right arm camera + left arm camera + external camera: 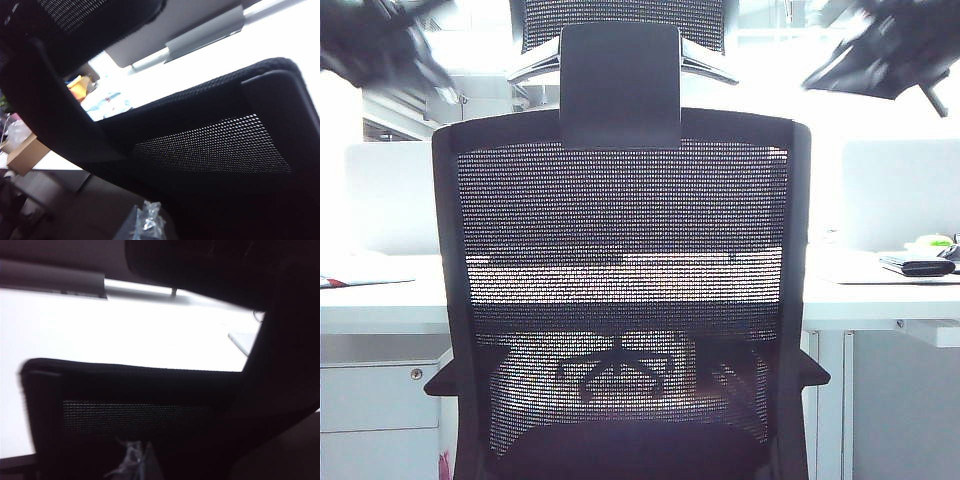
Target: Push the black chair under the table.
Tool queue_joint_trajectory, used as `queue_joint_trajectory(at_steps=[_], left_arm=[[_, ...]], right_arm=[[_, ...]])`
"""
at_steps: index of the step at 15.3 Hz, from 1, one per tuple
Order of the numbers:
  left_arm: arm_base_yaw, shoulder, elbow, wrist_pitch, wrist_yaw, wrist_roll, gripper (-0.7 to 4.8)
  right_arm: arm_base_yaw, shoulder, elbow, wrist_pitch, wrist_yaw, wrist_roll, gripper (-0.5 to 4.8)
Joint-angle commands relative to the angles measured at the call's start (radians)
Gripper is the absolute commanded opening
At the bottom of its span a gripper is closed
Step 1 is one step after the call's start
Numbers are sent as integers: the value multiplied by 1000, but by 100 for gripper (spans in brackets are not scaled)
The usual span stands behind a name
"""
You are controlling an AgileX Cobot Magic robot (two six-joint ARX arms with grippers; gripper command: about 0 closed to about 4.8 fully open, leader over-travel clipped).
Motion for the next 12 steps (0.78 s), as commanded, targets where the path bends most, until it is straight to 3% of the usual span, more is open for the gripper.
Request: queue_joint_trajectory(at_steps=[1, 5, 8, 12], left_arm=[[1, -179, -116, -14, -96, 24, -6], [2, -444, -249, -156, -257, 24, -6], [2, -598, -323, -200, -264, 23, -6], [2, -788, -362, -363, -264, 23, -6]], right_arm=[[2, -149, -58, -66, 24, -8, -5], [2, -395, -165, -203, 164, -39, -5], [2, -544, -267, -251, 252, -60, -5], [1, -706, -372, -253, 301, -60, -1]])
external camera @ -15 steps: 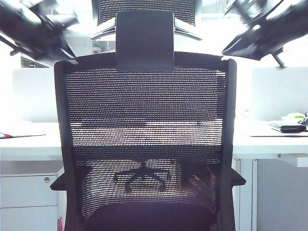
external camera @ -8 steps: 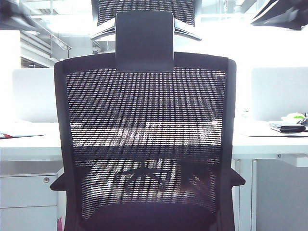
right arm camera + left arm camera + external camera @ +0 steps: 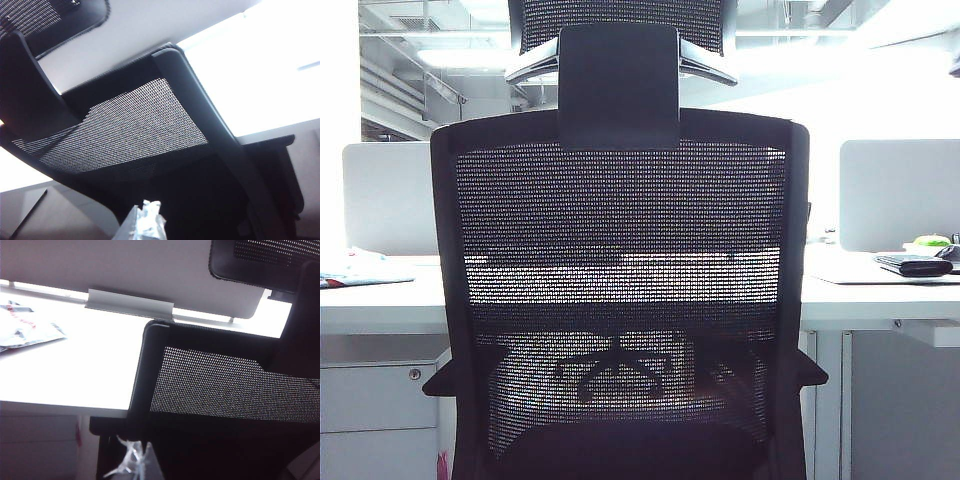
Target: Push the black chair under the table.
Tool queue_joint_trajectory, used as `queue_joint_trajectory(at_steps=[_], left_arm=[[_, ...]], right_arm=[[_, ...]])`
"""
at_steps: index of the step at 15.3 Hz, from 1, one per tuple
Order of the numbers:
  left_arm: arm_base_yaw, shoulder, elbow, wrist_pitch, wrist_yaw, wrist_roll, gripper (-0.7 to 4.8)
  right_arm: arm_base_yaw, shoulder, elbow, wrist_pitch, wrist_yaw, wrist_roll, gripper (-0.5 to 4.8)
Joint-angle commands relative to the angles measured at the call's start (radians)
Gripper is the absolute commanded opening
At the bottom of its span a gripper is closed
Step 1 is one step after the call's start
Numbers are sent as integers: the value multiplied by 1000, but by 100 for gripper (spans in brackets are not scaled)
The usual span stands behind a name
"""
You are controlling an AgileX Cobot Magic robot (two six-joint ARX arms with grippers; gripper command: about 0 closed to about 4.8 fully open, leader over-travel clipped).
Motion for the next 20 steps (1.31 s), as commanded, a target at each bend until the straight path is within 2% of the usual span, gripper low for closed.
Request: queue_joint_trajectory(at_steps=[1, 4, 20], left_arm=[[1, -74, -3, -108, -3, 4, -5], [1, -124, -3, -174, 0, 4, -5], [3, -136, -3, -190, -1, 18, -5]], right_arm=[[2, -58, -17, 18, 26, -6, -1], [2, -87, -17, -4, 19, -6, -1], [2, -87, -17, -5, 19, -6, -1]])
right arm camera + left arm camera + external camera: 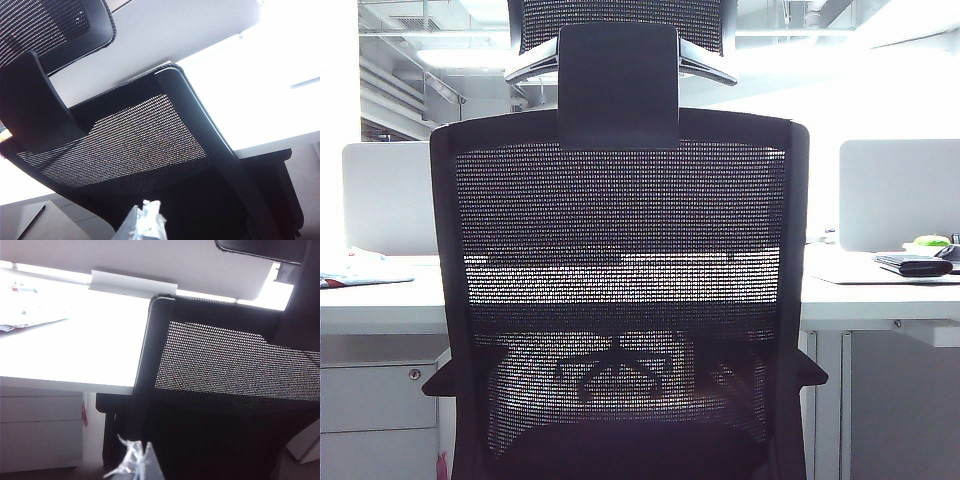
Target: Push the black chair under the table.
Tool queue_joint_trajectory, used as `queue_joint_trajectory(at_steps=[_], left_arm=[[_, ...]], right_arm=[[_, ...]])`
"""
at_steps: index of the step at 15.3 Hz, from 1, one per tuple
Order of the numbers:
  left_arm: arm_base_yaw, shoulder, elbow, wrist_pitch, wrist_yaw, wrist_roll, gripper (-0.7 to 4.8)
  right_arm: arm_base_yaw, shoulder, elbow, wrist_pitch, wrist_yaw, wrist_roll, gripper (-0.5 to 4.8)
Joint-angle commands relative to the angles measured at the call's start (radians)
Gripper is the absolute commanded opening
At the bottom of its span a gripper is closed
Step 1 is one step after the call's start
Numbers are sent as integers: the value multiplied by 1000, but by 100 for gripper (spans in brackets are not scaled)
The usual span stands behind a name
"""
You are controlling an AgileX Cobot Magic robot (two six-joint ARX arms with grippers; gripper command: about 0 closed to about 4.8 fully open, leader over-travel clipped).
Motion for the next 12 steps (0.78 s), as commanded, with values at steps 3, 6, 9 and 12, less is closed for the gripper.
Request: queue_joint_trajectory(at_steps=[3, 6, 9, 12], left_arm=[[35, -118, -26, -55, -30, 170, -5], [70, -247, -117, -47, -55, 175, -5], [111, -258, -196, 27, -40, 138, -5], [151, -259, -272, 163, 54, 115, -5]], right_arm=[[2, 0, 1, 10, -1, -6, -1], [2, 0, 1, 11, -1, -6, -1], [2, 0, 1, 3, -2, -6, -1], [2, 0, 1, -6, -2, -6, -1]])
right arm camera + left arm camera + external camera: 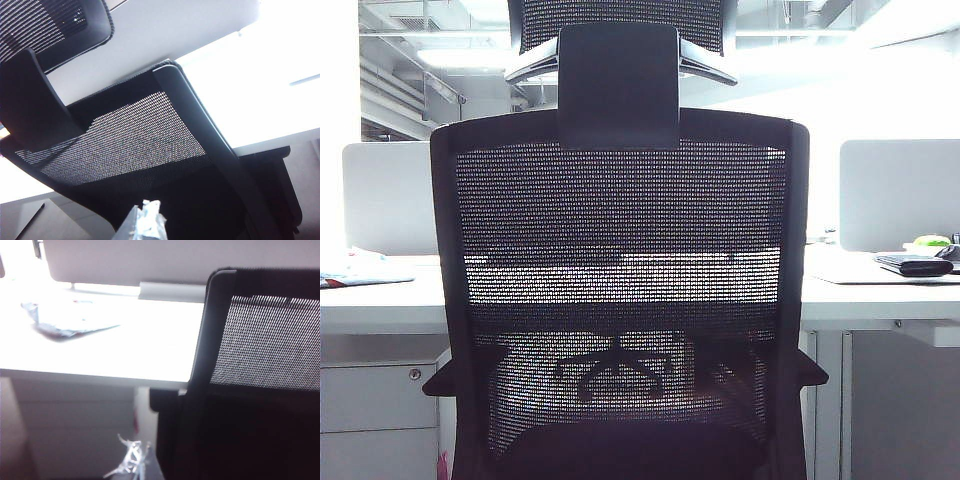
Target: Push the black chair under the table.
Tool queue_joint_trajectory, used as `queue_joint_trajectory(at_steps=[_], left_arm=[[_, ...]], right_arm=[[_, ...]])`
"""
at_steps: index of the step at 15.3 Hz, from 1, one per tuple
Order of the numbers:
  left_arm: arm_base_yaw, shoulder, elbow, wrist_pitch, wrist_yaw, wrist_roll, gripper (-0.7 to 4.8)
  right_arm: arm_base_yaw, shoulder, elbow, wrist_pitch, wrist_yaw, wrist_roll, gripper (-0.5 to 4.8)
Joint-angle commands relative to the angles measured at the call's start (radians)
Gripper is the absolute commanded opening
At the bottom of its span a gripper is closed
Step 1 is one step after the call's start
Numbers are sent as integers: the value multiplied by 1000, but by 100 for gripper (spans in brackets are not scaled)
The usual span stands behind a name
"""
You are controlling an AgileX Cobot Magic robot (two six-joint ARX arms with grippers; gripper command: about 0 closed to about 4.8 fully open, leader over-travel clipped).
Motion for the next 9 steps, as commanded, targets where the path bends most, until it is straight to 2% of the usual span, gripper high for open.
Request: queue_joint_trajectory(at_steps=[1, 4, 9], left_arm=[[42, 0, -49, 137, 109, -14, -5], [78, 0, -92, 169, 137, -55, -5], [77, 0, -98, 153, 138, -55, -5]], right_arm=[[2, 0, 1, 3, -1, -6, -1], [2, 0, 1, 3, -1, -6, -1], [2, 0, 1, 3, -1, -6, -1]])
